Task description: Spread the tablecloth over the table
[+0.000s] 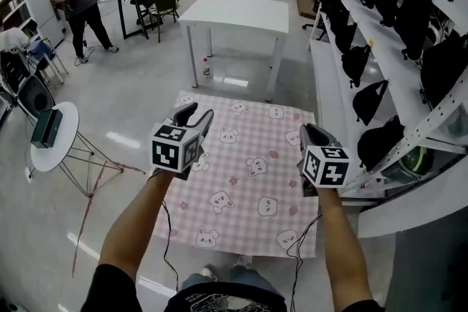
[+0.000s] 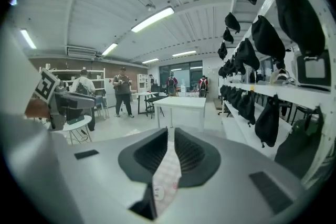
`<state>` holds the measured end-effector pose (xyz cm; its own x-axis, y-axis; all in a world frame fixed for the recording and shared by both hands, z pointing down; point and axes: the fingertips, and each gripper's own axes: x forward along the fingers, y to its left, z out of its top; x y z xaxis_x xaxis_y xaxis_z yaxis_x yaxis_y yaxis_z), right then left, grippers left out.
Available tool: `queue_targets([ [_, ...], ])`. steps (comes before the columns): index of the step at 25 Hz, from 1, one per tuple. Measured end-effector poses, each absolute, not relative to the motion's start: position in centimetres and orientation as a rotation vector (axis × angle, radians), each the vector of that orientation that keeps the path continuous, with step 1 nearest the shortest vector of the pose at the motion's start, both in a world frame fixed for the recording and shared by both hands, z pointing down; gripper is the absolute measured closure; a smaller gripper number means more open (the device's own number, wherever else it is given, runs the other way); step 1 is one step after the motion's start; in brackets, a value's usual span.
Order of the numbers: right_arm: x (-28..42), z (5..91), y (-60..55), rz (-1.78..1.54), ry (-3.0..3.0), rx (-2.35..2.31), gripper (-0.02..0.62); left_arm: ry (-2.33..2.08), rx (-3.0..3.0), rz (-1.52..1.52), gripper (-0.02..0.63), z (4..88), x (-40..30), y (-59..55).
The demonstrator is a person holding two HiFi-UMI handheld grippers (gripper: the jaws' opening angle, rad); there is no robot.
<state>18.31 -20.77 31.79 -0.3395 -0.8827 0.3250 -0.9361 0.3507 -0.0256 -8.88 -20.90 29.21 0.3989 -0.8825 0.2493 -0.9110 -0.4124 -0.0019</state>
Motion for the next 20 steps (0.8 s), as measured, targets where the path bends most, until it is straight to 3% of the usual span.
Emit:
queue_targets([
  [7, 14.2, 28.4, -11.9, 0.300, -2.401, 1.715, 0.589, -1.529, 2.631, 0.353, 0.478, 28.7, -8.4, -12.1],
  [13, 10.0, 27.6, -4.1, 0.266, -2.395, 1.738, 0.591, -1.483, 2.689, 0.311, 0.558, 27.9, -9.0, -5.0],
  [20, 5.8, 26.8, 2.3, 0.189, -2.394, 1.719, 0.591, -1.441, 2.725, 0.319, 0.604, 27.6, -9.1, 0.8],
])
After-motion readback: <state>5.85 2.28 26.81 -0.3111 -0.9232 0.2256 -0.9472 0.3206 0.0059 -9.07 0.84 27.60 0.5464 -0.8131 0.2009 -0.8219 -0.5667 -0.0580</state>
